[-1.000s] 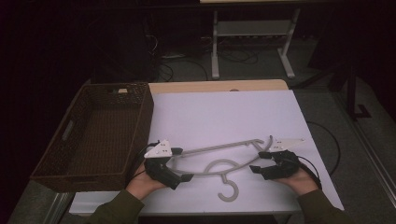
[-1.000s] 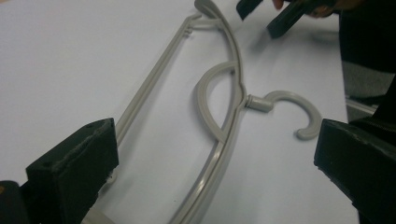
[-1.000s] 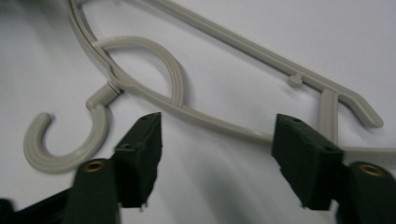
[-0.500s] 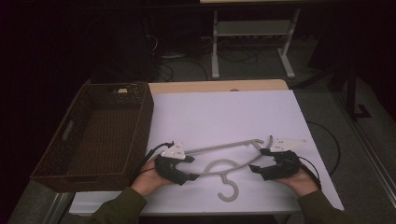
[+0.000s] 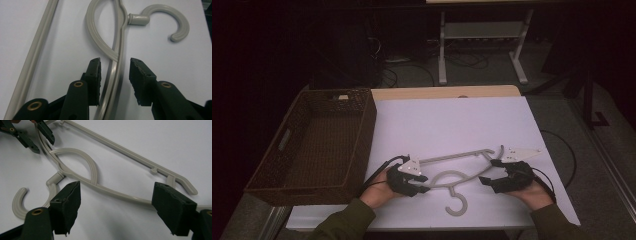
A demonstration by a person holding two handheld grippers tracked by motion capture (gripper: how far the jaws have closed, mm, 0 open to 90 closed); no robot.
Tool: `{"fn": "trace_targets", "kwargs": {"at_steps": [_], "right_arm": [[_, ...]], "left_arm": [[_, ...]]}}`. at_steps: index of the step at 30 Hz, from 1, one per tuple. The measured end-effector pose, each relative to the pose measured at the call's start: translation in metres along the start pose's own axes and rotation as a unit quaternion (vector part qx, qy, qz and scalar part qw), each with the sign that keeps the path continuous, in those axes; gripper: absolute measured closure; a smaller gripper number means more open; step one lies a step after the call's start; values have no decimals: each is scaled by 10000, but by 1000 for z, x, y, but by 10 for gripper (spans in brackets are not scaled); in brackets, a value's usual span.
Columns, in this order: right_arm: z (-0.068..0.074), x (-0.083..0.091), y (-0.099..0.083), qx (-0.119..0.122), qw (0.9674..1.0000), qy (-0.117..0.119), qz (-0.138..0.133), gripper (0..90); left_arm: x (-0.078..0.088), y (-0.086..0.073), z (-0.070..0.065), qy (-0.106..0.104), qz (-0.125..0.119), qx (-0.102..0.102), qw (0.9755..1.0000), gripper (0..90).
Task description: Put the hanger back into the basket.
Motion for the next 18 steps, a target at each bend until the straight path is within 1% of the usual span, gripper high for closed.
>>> {"fn": "trace_targets", "kwargs": {"at_steps": [3, 10, 11, 14, 18], "right_arm": [[0, 0, 0, 18, 10000, 0, -5, 230], [-1, 1, 0, 5, 10000, -25, -41, 236], [-1, 1, 1, -4, 10000, -30, -52, 237], [-2, 2, 1, -25, 10000, -49, -61, 239], [-2, 2, 1, -14, 10000, -62, -76, 243]], "left_arm": [[-3, 0, 0, -24, 54, 22, 10000, 664], [-2, -1, 1, -47, 48, 49, 10000, 738], [-2, -2, 1, -35, 66, -7, 10000, 746], [-3, -1, 0, -45, 84, -52, 9999, 775], [-3, -1, 1, -137, 72, -103, 9998, 789]]}}
Point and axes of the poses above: each handheld gripper's, and its own axes: x roughly backward along the jaws, y roughly out of its top, z roughly to its left, the point moved 5 cm from there along -x, roughly forward along the jaws, and after that the axes turned 9 degrees about -y, right-handed, at the moved point
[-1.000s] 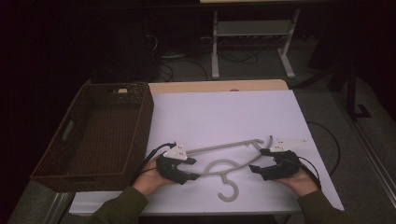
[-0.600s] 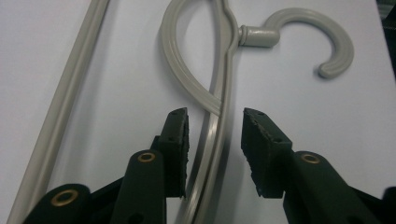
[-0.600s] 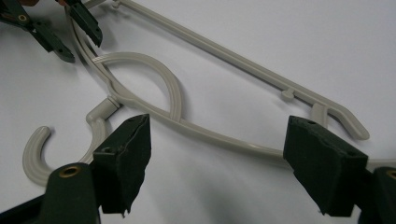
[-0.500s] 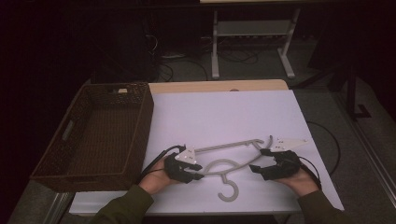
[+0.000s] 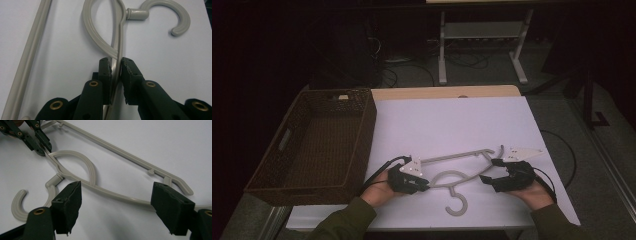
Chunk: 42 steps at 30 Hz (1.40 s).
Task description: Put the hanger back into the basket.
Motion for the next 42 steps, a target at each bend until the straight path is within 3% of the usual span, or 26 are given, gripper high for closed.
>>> {"fn": "trace_targets", "kwargs": {"at_steps": [2, 4, 16, 26, 42], "right_arm": [[0, 0, 0, 4, 10000, -5, -14, 243], [0, 0, 0, -39, 10000, 4, -4, 243], [-4, 5, 1, -88, 9999, -74, -114, 255], [-8, 9, 3, -174, 9994, -148, -259, 254], [-12, 12, 4, -203, 9989, -237, -335, 254]], "left_arm": [[0, 1, 0, -28, 66, -115, 9999, 804], [0, 2, 0, -42, 75, 16, 10000, 822], [1, 5, 0, 20, 130, 90, 9999, 824], [16, 15, -2, 95, -289, 208, 9993, 823], [48, 30, -3, 246, -896, 254, 9954, 825]]}}
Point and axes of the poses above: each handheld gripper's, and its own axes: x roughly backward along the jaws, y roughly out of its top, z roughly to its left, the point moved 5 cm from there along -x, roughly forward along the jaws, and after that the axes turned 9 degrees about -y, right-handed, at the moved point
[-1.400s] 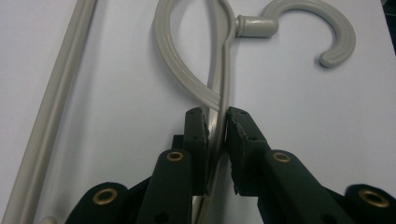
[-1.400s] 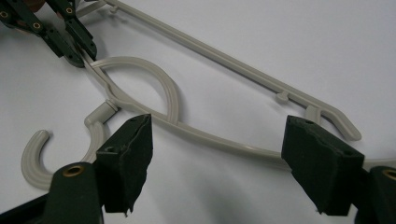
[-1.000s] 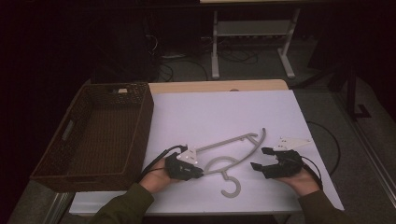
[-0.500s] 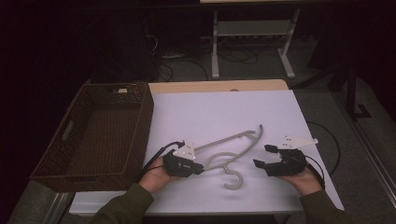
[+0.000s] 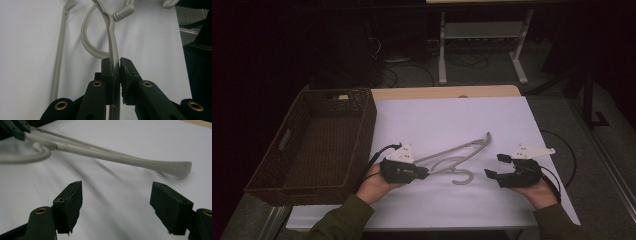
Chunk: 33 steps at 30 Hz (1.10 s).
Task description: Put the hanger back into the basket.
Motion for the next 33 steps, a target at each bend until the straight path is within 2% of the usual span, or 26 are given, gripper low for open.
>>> {"fn": "trace_targets", "kwargs": {"at_steps": [5, 15, 16, 22, 24, 33], "right_arm": [[0, 0, 0, -3, 10000, 3, 3, 254], [0, 0, 0, 2, 10000, 3, 10, 252], [0, 0, 0, 4, 10000, 2, 10, 252], [0, 0, 0, 8, 10000, -4, 4, 252], [0, 1, 0, -28, 10000, -10, 17, 252], [0, 1, 0, -35, 10000, -7, 1, 252]], "left_arm": [[8, 4, 1, 19, -90, 23, 10000, 826], [24, 15, 1, 192, -478, 68, 9986, 829], [25, 15, 1, 178, -501, 117, 9985, 829], [29, 17, 1, 256, -506, 100, 9983, 829], [30, 19, 0, 263, -578, 108, 9979, 829], [48, 34, -3, 365, -764, 135, 9963, 829]]}}
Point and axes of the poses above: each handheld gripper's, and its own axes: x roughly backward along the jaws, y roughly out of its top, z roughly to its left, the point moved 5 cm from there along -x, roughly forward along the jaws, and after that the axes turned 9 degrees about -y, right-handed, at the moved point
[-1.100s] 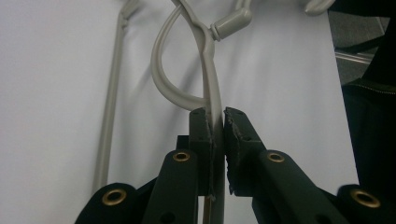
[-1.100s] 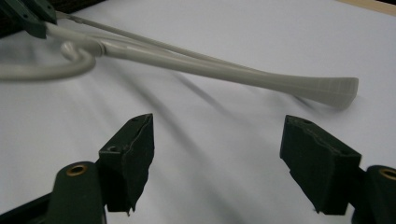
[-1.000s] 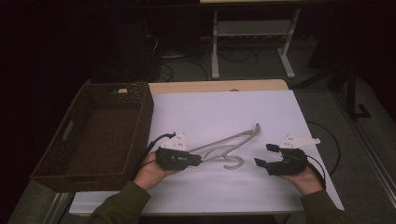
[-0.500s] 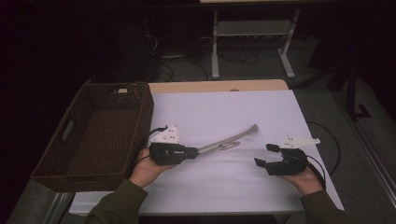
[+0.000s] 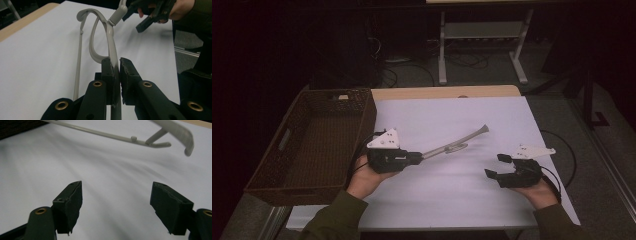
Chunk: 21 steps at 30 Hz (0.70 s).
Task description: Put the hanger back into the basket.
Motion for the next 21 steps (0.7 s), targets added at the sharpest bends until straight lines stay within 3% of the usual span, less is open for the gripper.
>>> {"fn": "trace_targets", "kwargs": {"at_steps": [6, 11, 21], "right_arm": [[-1, 0, 0, 57, 10000, 7, -49, 252], [-2, 1, 1, 11, 10000, -13, -86, 252], [-3, 2, 1, -29, 9999, -29, -106, 252]], "left_arm": [[17, 12, 3, 31, -175, 147, 9997, 828], [39, 22, 7, 173, -310, 166, 9992, 828], [109, 29, 18, 638, -585, 261, 9959, 828]]}}
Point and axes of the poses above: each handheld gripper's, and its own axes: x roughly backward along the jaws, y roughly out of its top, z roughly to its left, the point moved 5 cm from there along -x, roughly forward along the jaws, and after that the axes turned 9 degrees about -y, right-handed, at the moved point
